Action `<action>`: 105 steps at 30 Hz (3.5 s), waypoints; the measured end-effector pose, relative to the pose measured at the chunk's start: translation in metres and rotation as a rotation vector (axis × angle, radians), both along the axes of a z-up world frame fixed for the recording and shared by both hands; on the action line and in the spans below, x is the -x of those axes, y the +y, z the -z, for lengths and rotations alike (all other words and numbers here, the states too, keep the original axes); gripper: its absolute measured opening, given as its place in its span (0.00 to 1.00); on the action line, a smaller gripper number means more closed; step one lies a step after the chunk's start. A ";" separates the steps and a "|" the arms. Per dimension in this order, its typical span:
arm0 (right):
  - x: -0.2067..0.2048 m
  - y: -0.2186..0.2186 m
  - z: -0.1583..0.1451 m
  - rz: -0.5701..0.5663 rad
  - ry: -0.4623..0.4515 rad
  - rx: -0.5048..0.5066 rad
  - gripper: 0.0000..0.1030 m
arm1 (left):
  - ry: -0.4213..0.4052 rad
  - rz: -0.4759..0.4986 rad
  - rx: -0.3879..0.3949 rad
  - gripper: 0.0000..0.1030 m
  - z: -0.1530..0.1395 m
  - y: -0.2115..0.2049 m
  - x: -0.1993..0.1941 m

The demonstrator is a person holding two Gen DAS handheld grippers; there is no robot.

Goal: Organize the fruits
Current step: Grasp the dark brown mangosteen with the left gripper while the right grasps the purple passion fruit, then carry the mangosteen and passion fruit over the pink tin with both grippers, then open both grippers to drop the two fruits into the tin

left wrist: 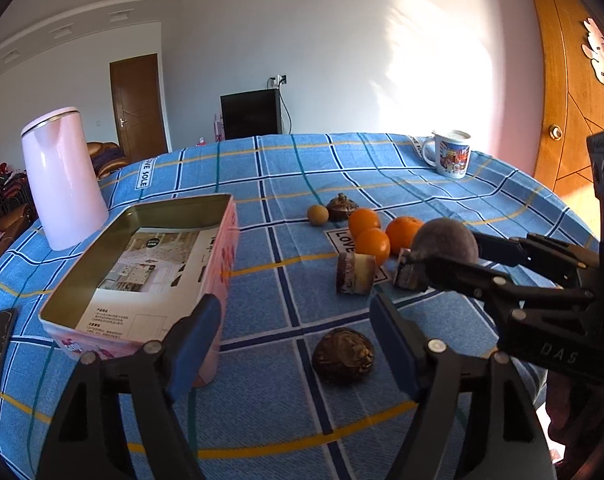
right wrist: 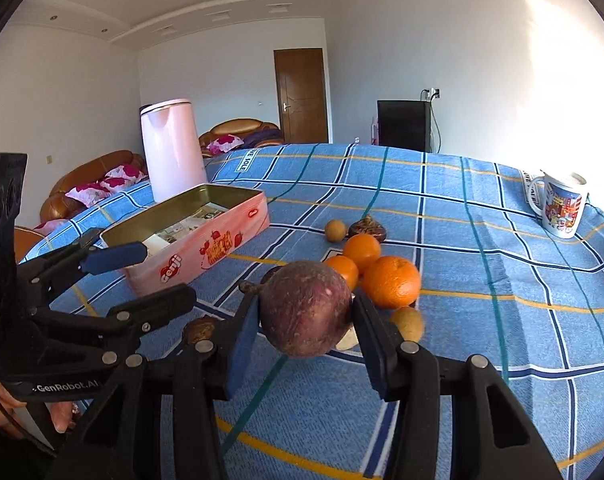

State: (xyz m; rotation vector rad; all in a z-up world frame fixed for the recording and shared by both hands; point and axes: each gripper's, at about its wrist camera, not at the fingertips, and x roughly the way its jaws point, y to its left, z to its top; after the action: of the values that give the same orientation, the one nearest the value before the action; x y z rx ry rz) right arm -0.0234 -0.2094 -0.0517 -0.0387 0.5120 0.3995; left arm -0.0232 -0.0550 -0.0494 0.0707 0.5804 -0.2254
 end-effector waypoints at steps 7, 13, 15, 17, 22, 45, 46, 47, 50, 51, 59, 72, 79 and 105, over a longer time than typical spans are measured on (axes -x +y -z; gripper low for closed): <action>0.001 -0.015 0.004 0.027 -0.002 -0.032 0.48 | 0.115 0.057 -0.022 0.76 0.019 -0.017 -0.010; 0.003 -0.015 0.006 0.015 -0.015 -0.036 0.48 | 0.176 0.073 -0.026 0.61 0.031 -0.021 -0.017; 0.003 -0.017 0.007 0.015 -0.014 -0.041 0.48 | 0.170 0.078 -0.029 0.49 0.029 -0.021 -0.015; 0.003 -0.018 0.007 0.020 -0.014 -0.043 0.48 | 0.168 0.081 -0.024 0.44 0.029 -0.021 -0.013; 0.004 -0.013 0.002 0.008 -0.026 -0.036 0.48 | 0.128 0.092 -0.011 0.39 0.021 -0.019 -0.008; -0.074 0.101 -0.052 -0.250 0.015 -0.051 0.48 | -0.018 -0.280 0.020 0.39 -0.029 0.119 -0.072; -0.078 0.106 -0.051 -0.252 0.018 -0.045 0.48 | -0.016 -0.284 0.020 0.39 -0.028 0.121 -0.075; -0.082 0.112 -0.049 -0.254 0.023 -0.039 0.48 | -0.016 -0.289 0.017 0.39 -0.028 0.124 -0.077; -0.094 0.126 -0.042 -0.259 0.045 -0.029 0.48 | -0.003 -0.302 0.014 0.39 -0.023 0.128 -0.083; -0.097 0.129 -0.040 -0.261 0.049 -0.025 0.48 | 0.000 -0.306 0.011 0.39 -0.022 0.130 -0.085; -0.109 0.153 -0.019 -0.289 0.088 0.014 0.49 | 0.035 -0.321 0.006 0.39 -0.012 0.140 -0.094; -0.118 0.173 -0.002 -0.306 0.136 0.083 0.49 | 0.067 -0.324 0.011 0.39 -0.005 0.143 -0.099; -0.118 0.173 -0.004 -0.315 0.141 0.083 0.49 | 0.079 -0.324 0.028 0.40 -0.004 0.144 -0.100; -0.046 0.025 -0.018 -0.020 0.028 0.037 0.59 | -0.084 -0.329 0.101 0.85 -0.050 0.103 -0.057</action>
State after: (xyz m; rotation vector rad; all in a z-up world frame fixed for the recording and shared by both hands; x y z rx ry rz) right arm 0.0226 -0.1840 -0.0342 -0.0738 0.5470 0.4103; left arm 0.0338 0.0483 0.0005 -0.1127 0.4878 0.0681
